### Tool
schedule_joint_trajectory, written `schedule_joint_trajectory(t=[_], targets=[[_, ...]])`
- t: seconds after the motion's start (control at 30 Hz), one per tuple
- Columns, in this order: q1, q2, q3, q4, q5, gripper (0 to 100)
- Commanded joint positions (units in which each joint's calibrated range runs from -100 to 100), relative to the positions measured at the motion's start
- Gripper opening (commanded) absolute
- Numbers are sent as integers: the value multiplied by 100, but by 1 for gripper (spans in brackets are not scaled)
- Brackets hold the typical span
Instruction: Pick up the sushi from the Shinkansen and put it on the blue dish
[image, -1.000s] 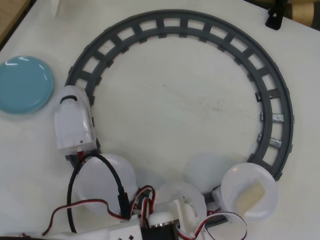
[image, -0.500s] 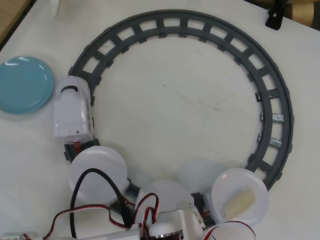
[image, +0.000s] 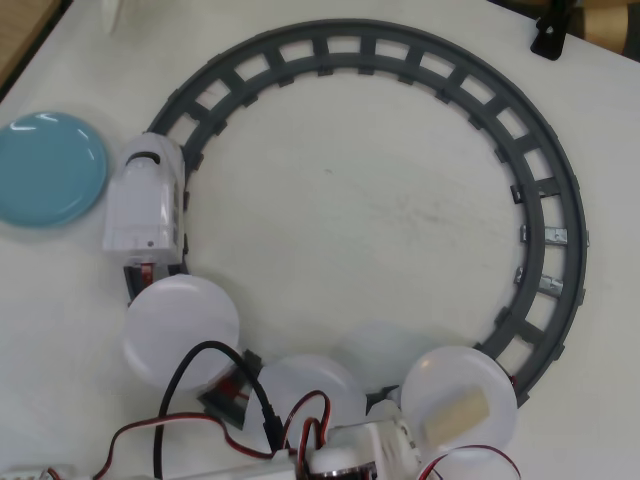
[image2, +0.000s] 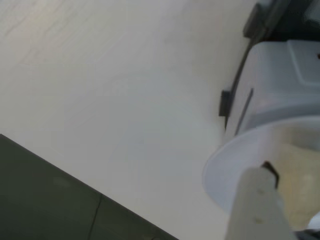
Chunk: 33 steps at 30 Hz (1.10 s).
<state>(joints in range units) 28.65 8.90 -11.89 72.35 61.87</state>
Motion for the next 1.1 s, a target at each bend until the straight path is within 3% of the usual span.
schedule_joint_trajectory(t=[0.0,1.07], targets=[[-13,-48,-19,-55,47,27],[-347,334,107,-46,-502,27]])
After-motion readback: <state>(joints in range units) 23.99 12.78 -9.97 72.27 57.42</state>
